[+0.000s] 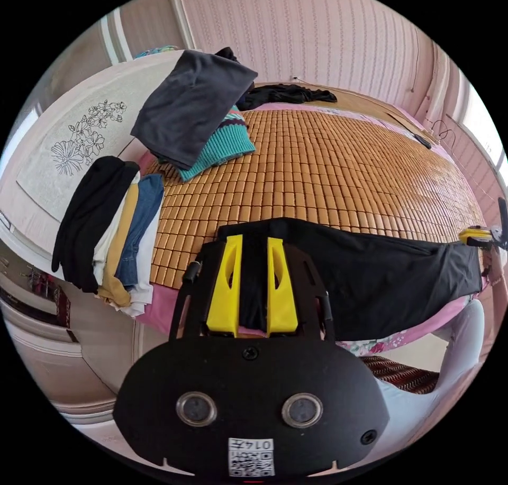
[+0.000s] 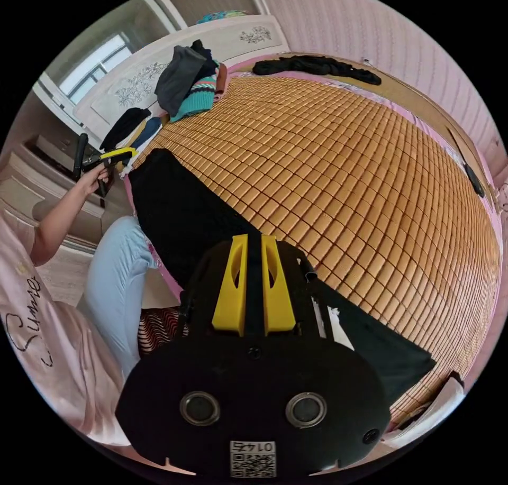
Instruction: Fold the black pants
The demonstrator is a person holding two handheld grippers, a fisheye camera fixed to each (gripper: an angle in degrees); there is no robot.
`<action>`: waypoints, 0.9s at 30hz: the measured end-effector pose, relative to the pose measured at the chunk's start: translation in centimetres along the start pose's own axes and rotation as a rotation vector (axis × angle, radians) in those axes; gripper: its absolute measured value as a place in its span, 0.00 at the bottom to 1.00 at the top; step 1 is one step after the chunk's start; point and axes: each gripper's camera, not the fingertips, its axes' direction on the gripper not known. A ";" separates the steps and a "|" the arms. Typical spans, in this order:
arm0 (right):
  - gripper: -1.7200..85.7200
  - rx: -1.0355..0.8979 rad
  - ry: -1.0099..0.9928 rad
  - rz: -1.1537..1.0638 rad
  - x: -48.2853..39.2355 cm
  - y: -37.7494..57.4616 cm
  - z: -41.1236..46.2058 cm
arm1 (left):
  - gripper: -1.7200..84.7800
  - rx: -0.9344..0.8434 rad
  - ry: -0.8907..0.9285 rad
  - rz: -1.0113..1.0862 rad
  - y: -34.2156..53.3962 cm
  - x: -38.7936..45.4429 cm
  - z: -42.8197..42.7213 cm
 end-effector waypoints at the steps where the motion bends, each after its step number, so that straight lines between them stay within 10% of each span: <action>1: 0.08 -0.031 -0.011 -0.035 -1.2 -2.0 1.4 | 0.12 0.013 0.023 -0.024 -0.5 -1.3 0.7; 9: 0.11 -0.196 -0.016 -0.118 -5.3 -7.8 6.9 | 0.19 -0.100 0.158 -0.141 -1.1 -6.3 5.8; 16: 0.05 -0.249 0.024 -0.120 -6.8 -10.3 8.8 | 0.04 -0.107 0.275 -0.072 -1.6 -7.6 2.9; 27: 0.02 -0.172 0.046 -0.185 -9.8 -14.3 6.4 | 0.01 0.168 0.242 -0.122 4.5 -10.1 -11.9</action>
